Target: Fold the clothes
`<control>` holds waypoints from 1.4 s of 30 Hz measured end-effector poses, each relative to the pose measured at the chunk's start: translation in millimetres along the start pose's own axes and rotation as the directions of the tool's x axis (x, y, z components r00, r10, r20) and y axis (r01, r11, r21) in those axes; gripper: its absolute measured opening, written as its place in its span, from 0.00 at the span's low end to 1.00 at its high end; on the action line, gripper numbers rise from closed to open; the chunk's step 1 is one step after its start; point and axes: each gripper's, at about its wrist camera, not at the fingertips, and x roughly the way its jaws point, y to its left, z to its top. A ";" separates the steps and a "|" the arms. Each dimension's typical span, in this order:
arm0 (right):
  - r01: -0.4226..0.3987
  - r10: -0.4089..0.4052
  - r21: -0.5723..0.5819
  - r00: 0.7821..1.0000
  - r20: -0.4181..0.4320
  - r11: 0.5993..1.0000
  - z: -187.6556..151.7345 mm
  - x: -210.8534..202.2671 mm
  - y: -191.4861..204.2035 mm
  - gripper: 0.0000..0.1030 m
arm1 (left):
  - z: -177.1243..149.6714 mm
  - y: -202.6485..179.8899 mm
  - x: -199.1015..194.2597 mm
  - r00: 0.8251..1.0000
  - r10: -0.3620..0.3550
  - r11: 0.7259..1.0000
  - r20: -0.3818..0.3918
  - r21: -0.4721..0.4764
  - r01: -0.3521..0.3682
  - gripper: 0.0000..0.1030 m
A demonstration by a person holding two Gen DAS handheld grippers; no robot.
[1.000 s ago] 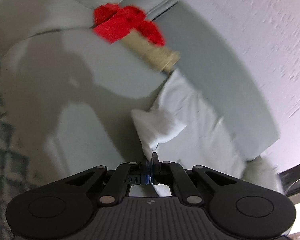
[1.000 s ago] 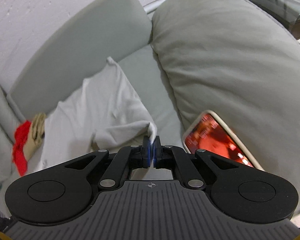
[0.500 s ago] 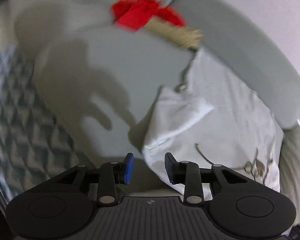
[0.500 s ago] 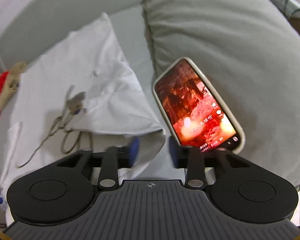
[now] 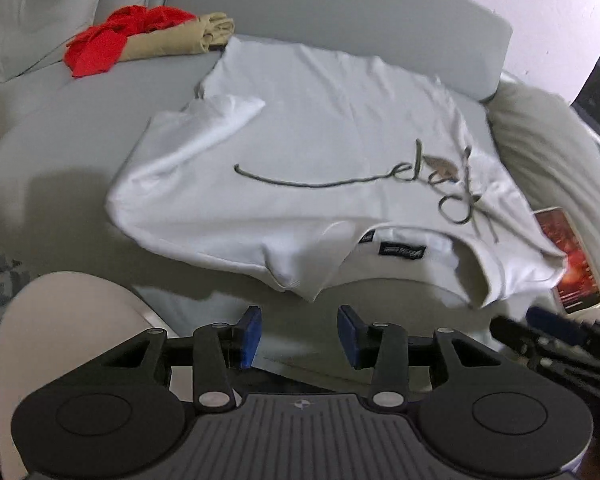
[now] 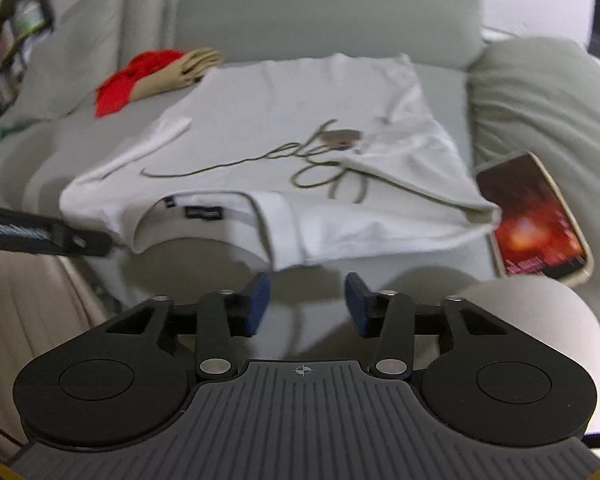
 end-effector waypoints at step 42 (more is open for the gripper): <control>0.145 -0.155 -0.064 0.963 -0.221 0.987 25.7 41.3 -1.7 0.38 | -1.1 -7.5 29.0 0.977 0.015 0.989 -0.215 0.146 0.017 0.32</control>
